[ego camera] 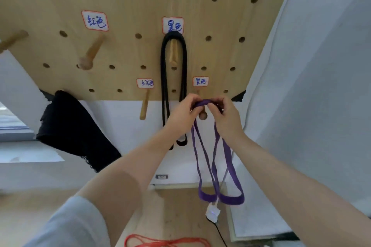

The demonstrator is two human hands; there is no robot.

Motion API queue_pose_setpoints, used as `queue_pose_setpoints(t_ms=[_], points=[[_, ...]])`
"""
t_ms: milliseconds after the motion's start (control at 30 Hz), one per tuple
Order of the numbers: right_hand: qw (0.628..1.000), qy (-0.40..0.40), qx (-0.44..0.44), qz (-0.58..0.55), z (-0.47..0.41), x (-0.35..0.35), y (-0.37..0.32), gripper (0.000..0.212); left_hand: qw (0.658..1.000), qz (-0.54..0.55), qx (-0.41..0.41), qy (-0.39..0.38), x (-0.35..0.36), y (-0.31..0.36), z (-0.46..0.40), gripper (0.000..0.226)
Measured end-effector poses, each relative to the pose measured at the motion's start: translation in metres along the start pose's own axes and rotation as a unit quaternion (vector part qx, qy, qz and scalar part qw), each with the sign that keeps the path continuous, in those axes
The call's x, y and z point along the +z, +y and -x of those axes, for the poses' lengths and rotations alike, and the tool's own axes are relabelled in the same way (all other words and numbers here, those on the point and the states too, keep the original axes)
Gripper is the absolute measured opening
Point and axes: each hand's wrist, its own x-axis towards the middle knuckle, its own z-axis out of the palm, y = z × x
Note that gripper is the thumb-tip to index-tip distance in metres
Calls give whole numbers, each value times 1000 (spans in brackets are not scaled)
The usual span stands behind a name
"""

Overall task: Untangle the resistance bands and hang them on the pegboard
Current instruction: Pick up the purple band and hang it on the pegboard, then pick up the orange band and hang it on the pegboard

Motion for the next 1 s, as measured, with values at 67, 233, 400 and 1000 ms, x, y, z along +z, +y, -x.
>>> queue_pose_setpoints(t_ms=[67,233,400,1000], points=[[1000,-13,7,16,-15,-3,9,10,999,-20,-22,22,12,-1,-10,22],[997,-47,-19,56,-53,0,20,14,989,-121,-23,87,18,-4,-36,23],[984,-70,-77,144,-67,8,32,16,946,-317,21,60,17,-11,-47,25],[913,-157,365,-95,56,49,62,34,977,-186,-101,-24,-8,-97,93,28]])
